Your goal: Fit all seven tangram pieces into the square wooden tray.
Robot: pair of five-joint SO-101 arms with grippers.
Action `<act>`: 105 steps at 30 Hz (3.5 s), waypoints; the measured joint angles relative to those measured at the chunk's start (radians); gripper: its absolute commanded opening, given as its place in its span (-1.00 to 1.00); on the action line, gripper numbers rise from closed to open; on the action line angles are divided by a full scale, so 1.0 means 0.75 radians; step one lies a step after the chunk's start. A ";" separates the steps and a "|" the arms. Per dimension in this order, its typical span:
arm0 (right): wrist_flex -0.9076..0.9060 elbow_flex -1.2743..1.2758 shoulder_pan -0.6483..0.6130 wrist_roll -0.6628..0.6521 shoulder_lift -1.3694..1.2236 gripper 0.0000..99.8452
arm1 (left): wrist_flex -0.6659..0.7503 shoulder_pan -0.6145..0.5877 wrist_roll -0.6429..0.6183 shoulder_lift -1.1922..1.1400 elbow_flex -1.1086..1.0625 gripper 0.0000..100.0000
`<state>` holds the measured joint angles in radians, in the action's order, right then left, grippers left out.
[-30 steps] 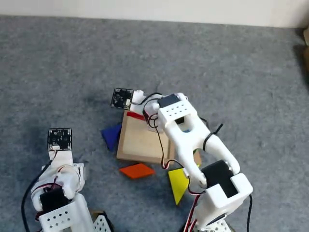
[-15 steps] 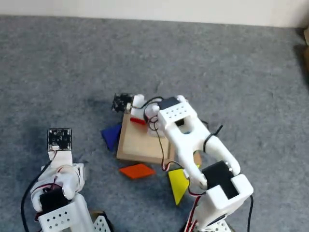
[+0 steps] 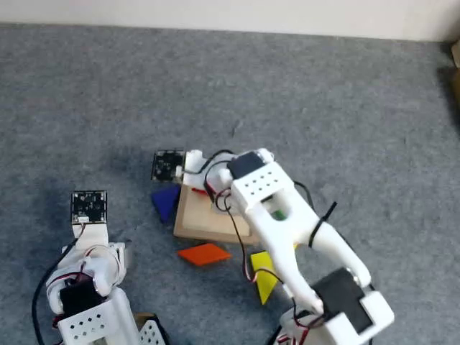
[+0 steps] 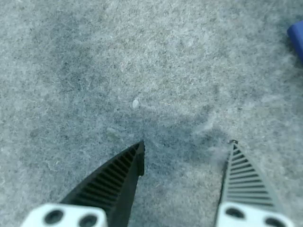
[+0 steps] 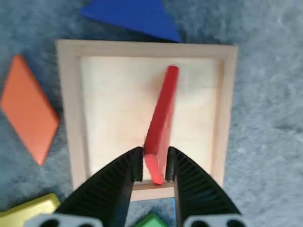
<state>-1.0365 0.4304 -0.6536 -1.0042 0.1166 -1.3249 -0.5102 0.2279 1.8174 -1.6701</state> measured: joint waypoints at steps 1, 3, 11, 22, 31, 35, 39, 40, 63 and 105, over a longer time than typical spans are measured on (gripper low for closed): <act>0.000 0.025 -0.010 -0.002 0.014 -0.82 | 0.000 0.000 0.000 0.000 0.000 -0.47; 0.000 0.068 -0.033 -0.006 0.043 -0.82 | 0.000 0.000 0.000 0.000 0.000 -0.47; 0.000 0.096 -0.053 0.137 0.121 -0.82 | 0.000 0.000 0.000 0.000 0.000 -0.47; 0.000 0.090 -0.084 0.694 -0.198 -0.96 | 0.000 0.000 0.000 0.000 0.000 -0.47; 0.000 -0.180 0.072 0.702 -0.456 -0.96 | 0.000 0.000 0.000 0.000 0.000 -0.47; 0.000 -0.311 0.110 0.577 -0.573 -0.96 | 0.000 0.000 0.000 0.000 0.000 -0.47; -0.002 -0.419 0.139 0.511 -0.663 -0.96 | 0.000 0.000 0.000 0.000 0.000 -0.47; -0.002 -0.442 0.145 0.507 -0.675 -0.96 | 0.000 0.000 0.000 0.000 0.000 -0.47; -0.364 -0.239 0.168 0.620 -0.035 -0.96 | 0.000 0.000 0.000 0.000 0.000 -0.47; -0.074 0.708 -0.027 2.361 0.354 -0.29 | 0.000 0.000 0.000 0.000 0.000 -0.47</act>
<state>-1.0917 0.9613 -0.6736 0.7664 0.3821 -1.3249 -0.5102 0.2279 1.8174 -1.6701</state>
